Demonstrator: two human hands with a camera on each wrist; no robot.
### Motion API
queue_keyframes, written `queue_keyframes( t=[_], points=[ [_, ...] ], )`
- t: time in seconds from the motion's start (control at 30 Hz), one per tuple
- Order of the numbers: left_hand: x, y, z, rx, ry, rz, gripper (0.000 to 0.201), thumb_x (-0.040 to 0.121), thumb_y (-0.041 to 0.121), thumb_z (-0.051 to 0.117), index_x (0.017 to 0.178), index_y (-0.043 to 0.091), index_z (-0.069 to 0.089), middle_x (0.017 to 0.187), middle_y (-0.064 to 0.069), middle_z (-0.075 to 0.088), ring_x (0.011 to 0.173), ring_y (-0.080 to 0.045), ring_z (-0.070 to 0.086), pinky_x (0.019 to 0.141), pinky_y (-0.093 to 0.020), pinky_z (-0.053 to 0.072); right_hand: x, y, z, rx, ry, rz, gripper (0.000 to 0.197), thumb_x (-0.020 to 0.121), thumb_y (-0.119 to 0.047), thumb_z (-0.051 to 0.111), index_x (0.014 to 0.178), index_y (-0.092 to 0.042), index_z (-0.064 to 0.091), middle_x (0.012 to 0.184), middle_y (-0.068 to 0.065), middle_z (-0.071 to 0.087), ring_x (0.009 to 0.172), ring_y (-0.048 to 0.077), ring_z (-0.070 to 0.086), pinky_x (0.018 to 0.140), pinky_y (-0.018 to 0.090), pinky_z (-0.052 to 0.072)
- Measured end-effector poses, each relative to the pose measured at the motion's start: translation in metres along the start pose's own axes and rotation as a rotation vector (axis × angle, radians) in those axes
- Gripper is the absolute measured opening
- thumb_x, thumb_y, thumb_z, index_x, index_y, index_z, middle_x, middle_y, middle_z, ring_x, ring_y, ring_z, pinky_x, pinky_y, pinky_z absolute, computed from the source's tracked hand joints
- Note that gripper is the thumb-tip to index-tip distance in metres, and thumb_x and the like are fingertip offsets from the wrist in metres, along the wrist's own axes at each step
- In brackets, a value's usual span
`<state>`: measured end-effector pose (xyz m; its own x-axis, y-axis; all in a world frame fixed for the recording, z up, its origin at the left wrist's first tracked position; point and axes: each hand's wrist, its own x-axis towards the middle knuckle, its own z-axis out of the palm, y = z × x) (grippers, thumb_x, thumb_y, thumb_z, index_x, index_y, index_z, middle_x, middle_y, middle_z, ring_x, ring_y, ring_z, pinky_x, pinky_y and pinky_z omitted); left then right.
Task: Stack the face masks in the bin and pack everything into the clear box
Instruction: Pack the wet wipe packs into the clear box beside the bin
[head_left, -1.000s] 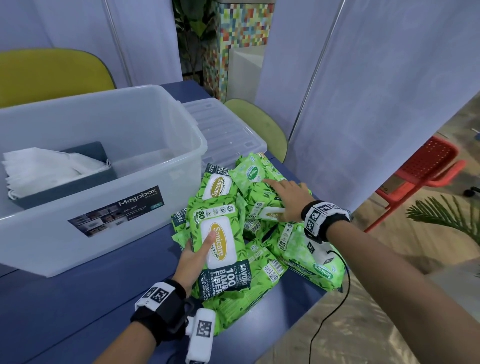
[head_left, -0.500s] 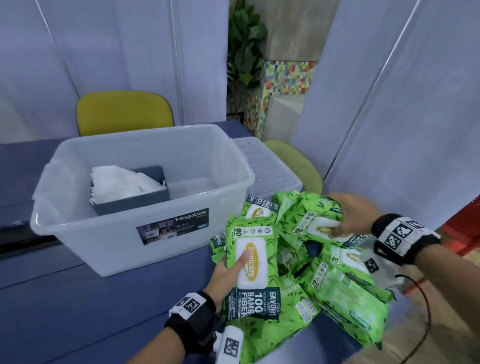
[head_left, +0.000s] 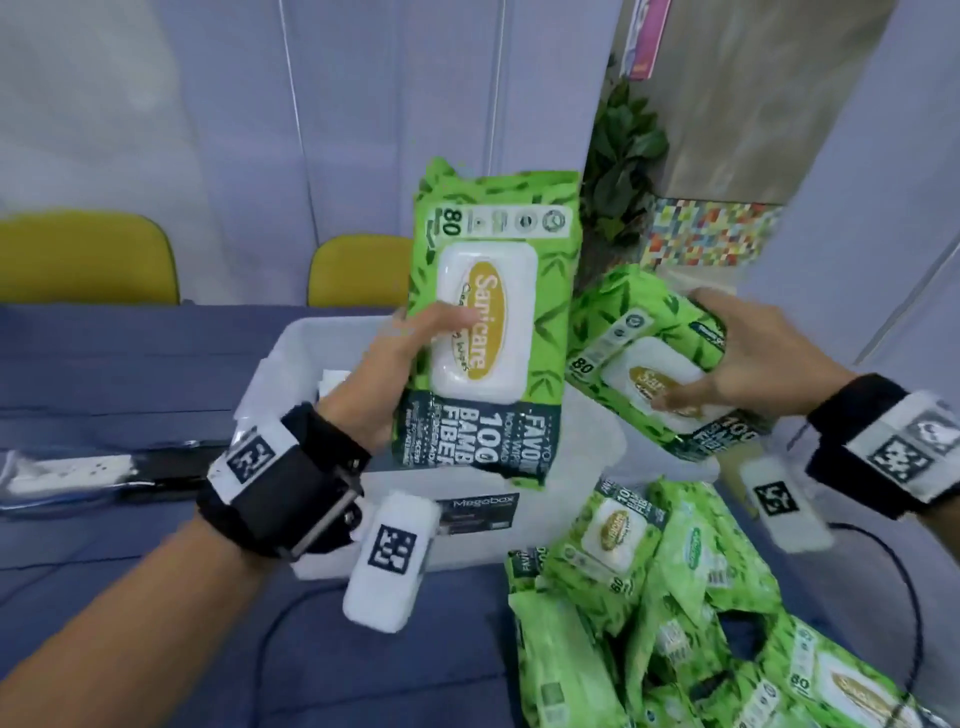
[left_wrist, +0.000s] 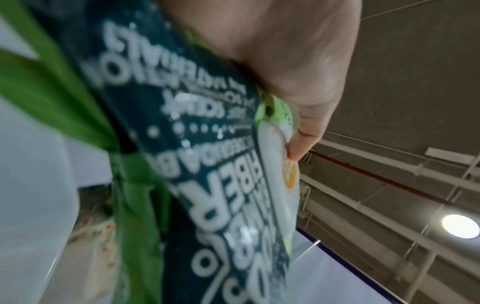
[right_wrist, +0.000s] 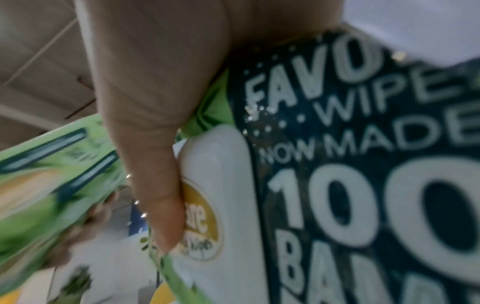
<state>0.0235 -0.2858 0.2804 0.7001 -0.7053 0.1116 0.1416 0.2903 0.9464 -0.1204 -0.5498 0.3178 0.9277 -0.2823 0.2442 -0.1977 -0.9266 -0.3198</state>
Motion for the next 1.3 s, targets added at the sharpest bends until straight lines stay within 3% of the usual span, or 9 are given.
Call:
queue_keyframes(
  t=[0.2,0.3,0.37,0.47,0.57,0.73,0.87,1.0,1.3],
  points=[
    [0.07,0.046,-0.041,0.332,0.238,0.23,0.073,0.051,0.032,0.082,0.116,0.018,0.052,0.108,-0.001,0.071,0.096,-0.02,0.069,0.088,-0.043,0.053,0.083,-0.041,0.03,-0.408,-0.151,-0.156,0.089,0.059,-0.055,0.083,0.128,-0.015,0.044,0.099,0.006,0.061,0.087,0.027,0.056,0.069,0.035,0.045],
    [0.102,0.045,-0.064,0.607,0.302,0.242,0.064,0.044,0.04,0.085,0.097,0.03,0.049,0.103,0.003,0.069,0.096,-0.019,0.067,0.089,-0.045,0.052,0.112,-0.049,0.058,-0.455,-0.274,-0.227,0.097,0.061,-0.057,0.081,0.138,-0.02,0.035,0.118,0.005,0.061,0.102,0.028,0.058,0.078,0.04,0.05],
    [0.119,0.039,-0.077,0.784,0.29,0.205,0.07,0.047,0.04,0.087,0.104,0.026,0.049,0.103,0.002,0.066,0.095,-0.021,0.064,0.086,-0.036,0.05,0.124,-0.051,0.079,-0.484,-0.353,-0.254,0.095,0.062,-0.055,0.081,0.138,-0.022,0.035,0.12,0.003,0.061,0.105,0.027,0.058,0.08,0.039,0.05],
    [0.136,0.019,-0.094,1.11,0.225,0.141,0.078,0.061,0.029,0.087,0.125,0.015,0.045,0.113,-0.001,0.058,0.1,-0.019,0.056,0.078,-0.024,0.039,0.134,-0.056,0.112,-0.533,-0.466,-0.319,0.083,0.062,-0.052,0.081,0.129,-0.022,0.041,0.112,0.001,0.062,0.102,0.024,0.057,0.068,0.031,0.039],
    [0.142,-0.013,-0.111,1.386,0.063,-0.049,0.091,0.062,0.04,0.085,0.136,0.017,0.038,0.131,-0.004,0.053,0.115,-0.025,0.052,0.091,-0.034,0.043,0.14,-0.064,0.144,-0.551,-0.577,-0.386,0.08,0.061,-0.053,0.081,0.122,-0.019,0.043,0.102,0.004,0.062,0.091,0.025,0.057,0.063,0.031,0.037],
    [0.145,-0.062,-0.124,1.577,-0.246,-0.277,0.068,0.068,0.037,0.08,0.124,0.019,0.046,0.114,-0.003,0.061,0.093,-0.023,0.056,0.074,-0.029,0.042,0.149,-0.083,0.176,-0.561,-0.701,-0.502,0.081,0.059,-0.055,0.081,0.123,-0.018,0.046,0.095,0.001,0.062,0.085,0.021,0.057,0.068,0.031,0.046],
    [0.147,-0.098,-0.133,1.621,-0.34,-0.316,0.046,0.078,0.033,0.07,0.117,0.02,0.05,0.105,-0.005,0.065,0.094,-0.027,0.062,0.081,-0.034,0.05,0.152,-0.095,0.186,-0.621,-0.815,-0.541,0.071,0.062,-0.054,0.082,0.111,-0.015,0.049,0.075,-0.006,0.046,0.07,0.017,0.045,0.062,0.029,0.037],
    [0.147,-0.124,-0.142,1.729,-0.406,-0.334,0.038,0.084,0.035,0.062,0.115,0.019,0.048,0.111,-0.011,0.061,0.1,-0.031,0.06,0.084,-0.037,0.049,0.157,-0.096,0.193,-0.66,-0.88,-0.584,0.073,0.065,-0.055,0.079,0.116,-0.012,0.049,0.091,0.002,0.056,0.076,0.018,0.047,0.067,0.029,0.039],
    [0.141,-0.145,-0.182,1.885,-0.526,-0.519,0.094,0.055,0.042,0.088,0.129,0.013,0.038,0.121,-0.009,0.049,0.113,-0.028,0.049,0.088,-0.04,0.048,0.177,-0.08,0.212,-0.769,-1.031,-0.598,0.079,0.067,-0.053,0.079,0.123,-0.013,0.041,0.09,0.0,0.047,0.078,0.018,0.043,0.068,0.028,0.034]
  ],
)
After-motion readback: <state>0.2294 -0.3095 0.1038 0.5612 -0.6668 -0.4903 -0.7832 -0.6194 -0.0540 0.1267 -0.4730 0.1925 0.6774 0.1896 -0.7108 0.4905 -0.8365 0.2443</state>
